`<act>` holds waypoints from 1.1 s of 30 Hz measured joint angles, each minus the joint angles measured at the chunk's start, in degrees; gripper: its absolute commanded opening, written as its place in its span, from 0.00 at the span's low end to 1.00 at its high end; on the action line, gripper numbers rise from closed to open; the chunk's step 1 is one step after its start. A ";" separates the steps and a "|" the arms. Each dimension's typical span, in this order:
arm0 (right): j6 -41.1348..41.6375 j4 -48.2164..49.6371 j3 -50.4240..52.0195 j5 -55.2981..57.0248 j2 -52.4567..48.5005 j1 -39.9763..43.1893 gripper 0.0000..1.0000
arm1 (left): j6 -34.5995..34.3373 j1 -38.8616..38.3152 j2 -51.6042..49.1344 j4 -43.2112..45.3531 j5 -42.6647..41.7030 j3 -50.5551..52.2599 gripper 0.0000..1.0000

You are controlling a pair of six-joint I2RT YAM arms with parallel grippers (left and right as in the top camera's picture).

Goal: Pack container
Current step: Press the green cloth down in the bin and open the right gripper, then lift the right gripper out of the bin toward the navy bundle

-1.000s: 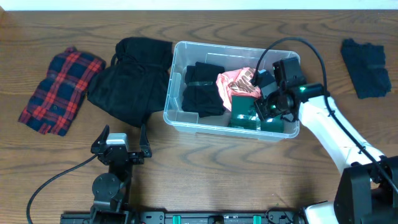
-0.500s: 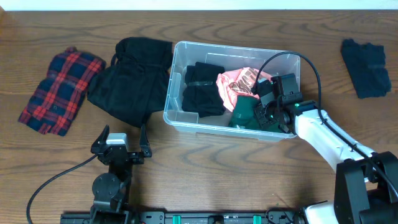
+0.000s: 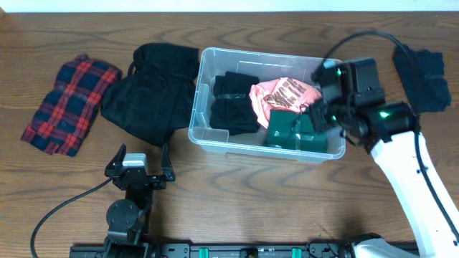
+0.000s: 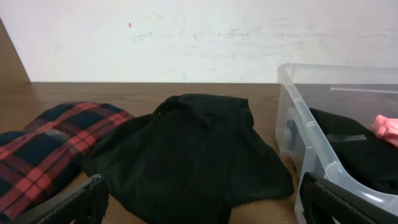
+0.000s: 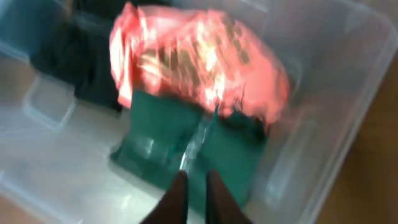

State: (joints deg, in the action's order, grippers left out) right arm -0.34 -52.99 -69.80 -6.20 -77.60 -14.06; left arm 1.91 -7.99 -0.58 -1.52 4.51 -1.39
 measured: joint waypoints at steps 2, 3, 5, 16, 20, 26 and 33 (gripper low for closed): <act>2.89 -5.88 0.15 -0.50 0.09 0.00 0.01 | 0.00 0.00 0.00 0.00 0.00 0.00 0.98; 3.76 -8.35 0.17 -0.70 -0.07 0.00 0.01 | 0.00 0.00 0.00 -0.02 0.00 0.00 0.98; 5.33 -14.64 0.17 -1.11 -0.28 0.00 0.01 | 0.02 0.00 0.00 0.00 0.02 0.00 0.98; 7.61 -23.63 0.24 -1.66 -0.31 0.00 0.01 | 0.02 0.00 -0.02 -0.02 0.00 0.00 0.98; 8.04 -23.76 0.24 -1.57 -0.31 0.00 0.01 | 0.02 0.00 0.00 -0.02 0.00 0.00 0.98; 10.12 -23.10 2.54 0.79 -0.31 0.00 0.01 | 0.02 0.00 0.00 -0.02 0.00 0.00 0.98; 11.06 -20.11 5.73 2.49 -0.35 0.00 0.01 | 0.02 0.00 0.00 -0.02 0.00 0.00 0.98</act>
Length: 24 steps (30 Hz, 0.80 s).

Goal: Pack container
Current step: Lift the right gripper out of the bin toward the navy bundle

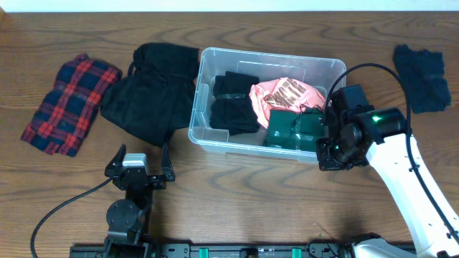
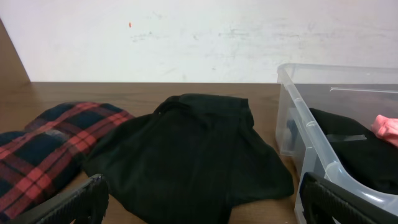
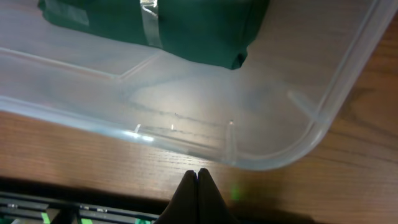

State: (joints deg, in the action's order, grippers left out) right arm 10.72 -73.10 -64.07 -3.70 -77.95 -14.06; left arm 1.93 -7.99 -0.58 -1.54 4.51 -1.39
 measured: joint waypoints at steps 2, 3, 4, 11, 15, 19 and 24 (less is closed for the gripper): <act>0.07 1.01 0.02 0.48 0.00 0.00 0.01 | -0.02 0.00 -0.02 0.00 0.00 0.00 0.98; 0.11 1.14 0.02 0.72 0.00 0.00 0.01 | 0.00 0.00 -0.02 0.02 0.00 0.00 0.98; 0.24 1.36 0.04 0.94 0.00 0.00 0.01 | 0.00 0.00 -0.02 0.00 0.00 0.00 0.98; 0.44 1.70 0.04 1.84 -0.02 0.00 0.01 | 0.00 0.00 -0.02 0.00 0.00 0.00 0.98; 0.44 2.38 0.04 2.21 -0.04 0.00 0.01 | 0.00 0.00 0.00 0.00 0.00 0.00 0.98; 0.44 4.55 0.07 2.27 -0.04 0.00 0.01 | 0.00 0.00 -0.02 0.00 0.00 0.00 0.98; 0.44 6.56 0.07 2.43 -0.04 0.00 0.01 | 0.00 0.00 0.00 0.00 0.00 0.00 0.98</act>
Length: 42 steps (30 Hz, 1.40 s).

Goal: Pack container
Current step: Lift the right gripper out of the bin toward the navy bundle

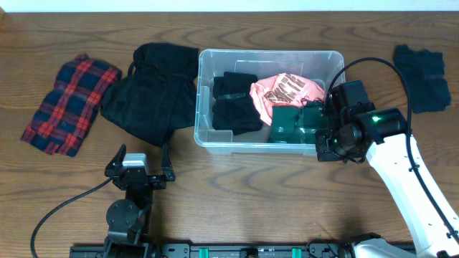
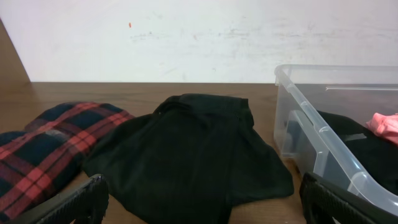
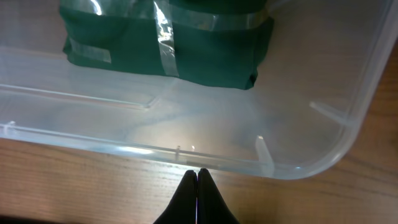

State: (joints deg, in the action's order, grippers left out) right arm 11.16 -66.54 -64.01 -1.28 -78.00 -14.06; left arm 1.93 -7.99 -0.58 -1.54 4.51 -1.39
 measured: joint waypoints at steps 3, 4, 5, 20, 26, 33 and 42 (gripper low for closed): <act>0.00 0.22 0.00 0.04 0.00 0.00 0.01 | -0.02 0.00 -0.02 0.00 0.00 0.00 0.98; 0.00 0.26 0.00 0.04 0.00 0.00 0.01 | 0.00 0.00 0.00 0.00 0.00 0.00 0.98; 0.00 0.31 0.00 0.04 0.00 0.00 0.01 | 0.00 0.00 0.00 0.00 0.00 0.00 0.98; 0.00 4.37 -2.71 -2.40 -0.24 1.31 0.01 | -0.02 0.00 0.00 0.00 0.00 0.00 0.98; 0.00 11.06 -9.33 -3.43 -0.26 5.44 0.01 | 0.00 0.00 0.00 0.02 0.00 0.00 0.98; 0.22 28.48 -10.40 1.29 -0.33 14.40 0.01 | -0.02 0.00 -0.02 0.00 0.00 0.00 0.98; -1.14 44.92 -10.64 10.14 -3.06 27.17 0.03 | 0.00 0.00 -0.02 0.00 0.00 0.00 0.98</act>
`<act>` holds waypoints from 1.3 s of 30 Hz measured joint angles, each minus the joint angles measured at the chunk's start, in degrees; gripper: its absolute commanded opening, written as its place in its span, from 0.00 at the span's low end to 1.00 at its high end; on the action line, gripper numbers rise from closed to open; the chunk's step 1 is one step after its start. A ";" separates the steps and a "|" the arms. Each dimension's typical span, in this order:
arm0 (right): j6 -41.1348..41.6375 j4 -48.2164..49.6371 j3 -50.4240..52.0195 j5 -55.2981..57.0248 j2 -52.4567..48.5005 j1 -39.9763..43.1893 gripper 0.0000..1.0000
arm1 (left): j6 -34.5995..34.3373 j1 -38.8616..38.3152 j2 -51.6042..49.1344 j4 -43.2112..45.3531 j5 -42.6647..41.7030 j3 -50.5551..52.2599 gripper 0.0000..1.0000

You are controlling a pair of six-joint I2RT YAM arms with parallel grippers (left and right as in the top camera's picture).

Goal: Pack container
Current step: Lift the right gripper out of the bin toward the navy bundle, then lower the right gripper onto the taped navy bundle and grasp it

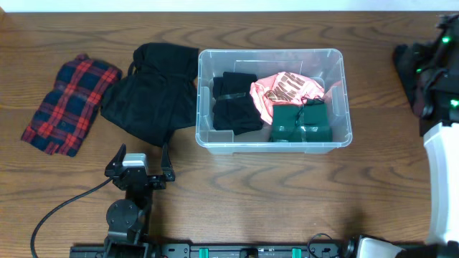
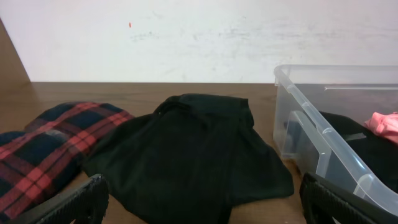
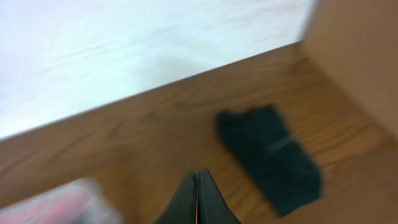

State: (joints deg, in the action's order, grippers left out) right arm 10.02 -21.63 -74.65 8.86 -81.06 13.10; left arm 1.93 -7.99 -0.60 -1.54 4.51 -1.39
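Note:
A clear plastic container (image 1: 272,51) stands mid-table, holding a black folded garment (image 1: 233,104), a pink one (image 1: 287,89) and a green one (image 1: 301,123). On the table to its left lie a black garment (image 1: 154,89) and a red-and-navy plaid garment (image 1: 68,104). A dark navy garment (image 1: 407,61) lies at the far right, partly under my right arm (image 1: 436,86). My right gripper (image 3: 197,177) is shut and holds nothing, raised above the wood near that navy garment (image 3: 267,149). My left gripper (image 1: 140,159) rests open at the front, its fingers (image 2: 68,202) wide apart.
A white wall (image 2: 186,37) rises behind the table's far edge. A brown panel (image 3: 360,56) stands at the table's right end. Bare wood (image 1: 272,201) lies in front of the container.
My right gripper, shut at the container's front right corner before, is now raised at the table's far right by the navy garment. The container sits a little further right and squarer.
My right gripper first hung over the green and pink garments in the container's right end. Then it was shut at the container's front right corner while the container stood skewed, then straighter. Now the container is square and the gripper is off to the right. The left arm stayed still.

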 measured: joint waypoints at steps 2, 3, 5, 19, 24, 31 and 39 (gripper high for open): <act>-0.59 2.71 -0.02 1.38 -1.75 2.45 0.01 | 0.00 0.00 0.00 0.02 0.00 0.00 0.98; -0.94 4.02 -0.04 1.81 -2.82 3.76 0.01 | 0.00 0.00 0.00 0.00 0.00 0.00 0.98; -1.55 7.06 -0.04 2.58 -5.35 6.21 0.01 | 0.00 0.00 0.00 -0.02 0.00 -0.02 0.98; -6.01 24.33 -0.09 -0.31 -26.23 19.78 0.14 | -0.02 0.00 0.02 -0.02 0.00 -0.02 0.98; -6.64 27.87 -0.09 -3.54 -31.17 21.20 0.18 | 0.00 0.00 0.02 -0.02 0.00 -0.02 0.98; -8.17 31.30 -0.09 -6.99 -36.79 21.18 0.30 | 0.00 0.00 0.02 -0.02 0.00 -0.02 0.98; -9.44 30.82 -0.09 -10.99 -42.77 21.18 0.35 | -0.02 0.00 0.02 -0.02 0.00 -0.02 0.98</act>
State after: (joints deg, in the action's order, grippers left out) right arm 0.58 9.19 -74.74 -2.13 -123.83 34.28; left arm 1.91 -7.99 -0.58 -1.56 4.51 -1.41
